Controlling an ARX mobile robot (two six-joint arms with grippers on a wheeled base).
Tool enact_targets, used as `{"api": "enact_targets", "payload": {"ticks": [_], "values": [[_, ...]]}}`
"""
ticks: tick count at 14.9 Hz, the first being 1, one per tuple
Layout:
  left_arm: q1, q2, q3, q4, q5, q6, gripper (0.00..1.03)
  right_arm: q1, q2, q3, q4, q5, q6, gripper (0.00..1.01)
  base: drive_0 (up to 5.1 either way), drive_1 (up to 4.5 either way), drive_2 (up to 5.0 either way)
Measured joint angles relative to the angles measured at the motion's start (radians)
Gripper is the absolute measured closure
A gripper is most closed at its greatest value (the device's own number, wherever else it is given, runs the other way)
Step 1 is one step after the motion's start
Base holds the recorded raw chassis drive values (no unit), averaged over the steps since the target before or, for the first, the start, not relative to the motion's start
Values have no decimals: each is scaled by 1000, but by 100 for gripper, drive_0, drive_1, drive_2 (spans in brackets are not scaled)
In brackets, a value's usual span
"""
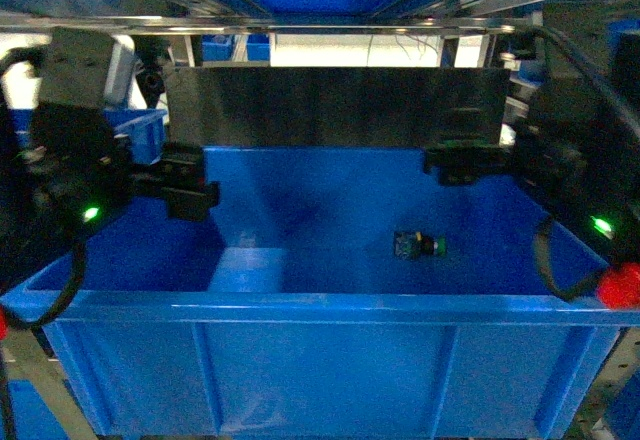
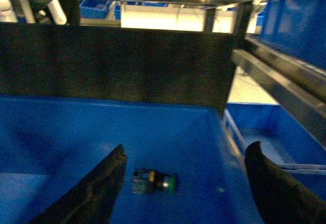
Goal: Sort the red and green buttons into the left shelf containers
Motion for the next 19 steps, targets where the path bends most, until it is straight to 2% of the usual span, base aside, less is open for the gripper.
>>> {"api": "enact_targets", "payload": {"ticks": [1, 2, 3, 6, 8, 9, 10, 11, 12, 13, 14, 15, 19], "values": [[27, -52, -108, 82, -34, -22, 41, -43, -66, -125, 95, 21, -17, 40, 0, 0, 0], [50, -128, -171, 94, -34, -32, 51, -75, -147, -205, 140, 17, -21, 51, 0, 0, 0], [60, -215, -227, 107, -25, -42, 64, -100, -241, -284, 166, 0, -26, 63, 0, 0, 0], [84, -374, -396, 96, 12, -47, 100, -135, -393, -498, 153, -63, -35, 100, 0, 0, 0], [105, -499, -462, 94, 25, -51, 101, -167, -518, -582, 142, -85, -39, 99, 0, 0, 0], [109, -564, -495, 63, 37, -51, 101, -179, -600, -611, 58, -101, -39, 99, 0, 0, 0], [138, -622, -528, 25, 87, -51, 101, -187, -682, -647, 16, -114, -39, 99, 0, 0, 0], [172, -673, -551, -11, 98, -51, 101, -200, -745, -675, 1, -122, -39, 99, 0, 0, 0], [182, -772, -557, -126, 93, -53, 101, -212, -804, -700, -26, -129, -39, 99, 0, 0, 0], [176, -872, -567, -179, 102, -53, 101, -217, -853, -728, -60, -145, -39, 99, 0, 0, 0], [174, -943, -581, -220, 105, -53, 101, -254, -903, -752, -93, -199, -40, 99, 0, 0, 0], [175, -991, -600, -259, 105, -53, 101, -291, -962, -772, -127, -203, -39, 99, 0, 0, 0], [177, -1209, -639, -435, 104, -53, 101, -288, -1185, -824, -293, -211, -39, 99, 0, 0, 0]]}}
